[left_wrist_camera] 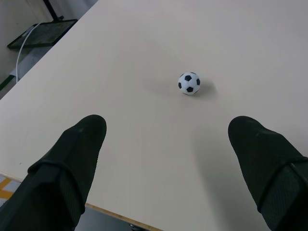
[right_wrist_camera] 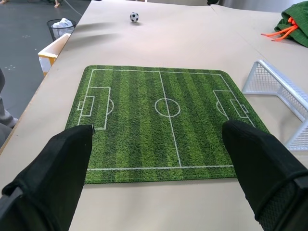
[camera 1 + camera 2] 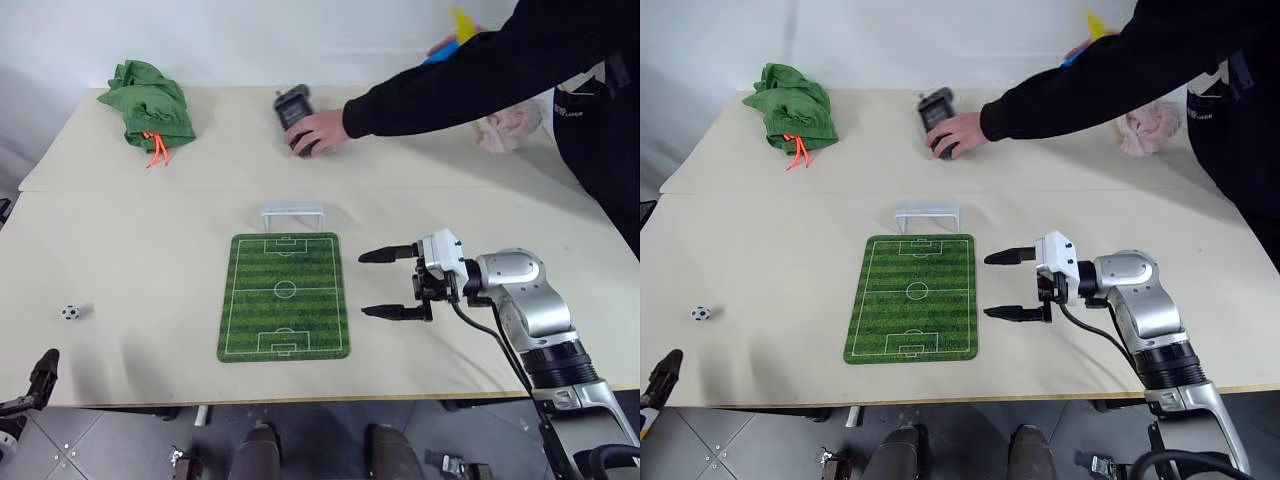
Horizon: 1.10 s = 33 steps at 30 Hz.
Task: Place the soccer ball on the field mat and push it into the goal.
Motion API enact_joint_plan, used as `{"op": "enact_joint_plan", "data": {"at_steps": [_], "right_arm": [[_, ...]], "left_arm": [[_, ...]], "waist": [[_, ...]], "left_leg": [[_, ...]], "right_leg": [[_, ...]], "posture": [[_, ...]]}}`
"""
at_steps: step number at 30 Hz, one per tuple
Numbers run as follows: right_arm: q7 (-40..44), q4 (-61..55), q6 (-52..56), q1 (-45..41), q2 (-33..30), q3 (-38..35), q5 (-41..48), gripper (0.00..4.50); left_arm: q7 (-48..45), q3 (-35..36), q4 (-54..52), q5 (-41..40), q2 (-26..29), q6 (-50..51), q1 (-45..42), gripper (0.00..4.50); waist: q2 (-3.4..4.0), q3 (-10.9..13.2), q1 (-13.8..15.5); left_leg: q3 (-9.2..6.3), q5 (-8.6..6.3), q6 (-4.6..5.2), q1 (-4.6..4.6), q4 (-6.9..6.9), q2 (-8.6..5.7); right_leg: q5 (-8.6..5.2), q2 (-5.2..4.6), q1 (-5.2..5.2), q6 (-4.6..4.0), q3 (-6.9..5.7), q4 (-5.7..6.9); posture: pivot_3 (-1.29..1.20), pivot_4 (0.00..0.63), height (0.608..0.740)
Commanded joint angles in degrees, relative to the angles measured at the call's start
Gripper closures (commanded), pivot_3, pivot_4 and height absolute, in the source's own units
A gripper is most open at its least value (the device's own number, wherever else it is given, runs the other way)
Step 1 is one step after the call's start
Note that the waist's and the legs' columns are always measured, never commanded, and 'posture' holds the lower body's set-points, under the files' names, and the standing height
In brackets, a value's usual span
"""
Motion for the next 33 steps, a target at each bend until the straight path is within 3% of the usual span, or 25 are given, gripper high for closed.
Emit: {"op": "enact_joint_plan", "data": {"at_steps": [1, 23, 33], "right_arm": [[-0.39, -2.53, 0.02, 0.27, -0.44, -0.93, 0.76, 0.00], [-0.69, -3.31, 0.26, 0.05, -0.25, -0.80, 0.79, 0.00], [-1.06, -4.22, 1.03, -0.19, -0.41, -0.96, 1.01, 0.00]], "left_arm": [[0.05, 0.69, -0.68, -0.03, 0.54, -0.89, 0.23, 0.04], [0.27, -0.06, 1.10, 0.31, 2.41, -0.22, -1.96, 0.04], [-0.02, -2.75, 7.86, 2.24, 6.75, -0.78, -8.30, 0.04]], "waist": [[0.00, 0.00, -0.01], [0.00, 0.00, 0.02], [-0.01, -0.01, 0.04]], "left_leg": [[0.00, 0.00, 0.00, 0.00, 0.00, 0.00], [0.00, 0.00, 0.00, 0.00, 0.00, 0.00], [0.00, 0.00, 0.00, 0.01, -0.01, 0.00]], "right_leg": [[0.00, 0.00, 0.00, 0.00, 0.00, 0.00], [0.00, 0.00, 0.00, 0.00, 0.00, 0.01], [0.00, 0.00, -0.01, 0.01, 0.00, 0.04]], "posture": [[0.00, 0.150, 0.740], [0.00, 0.150, 0.740], [0.00, 0.150, 0.740]]}}
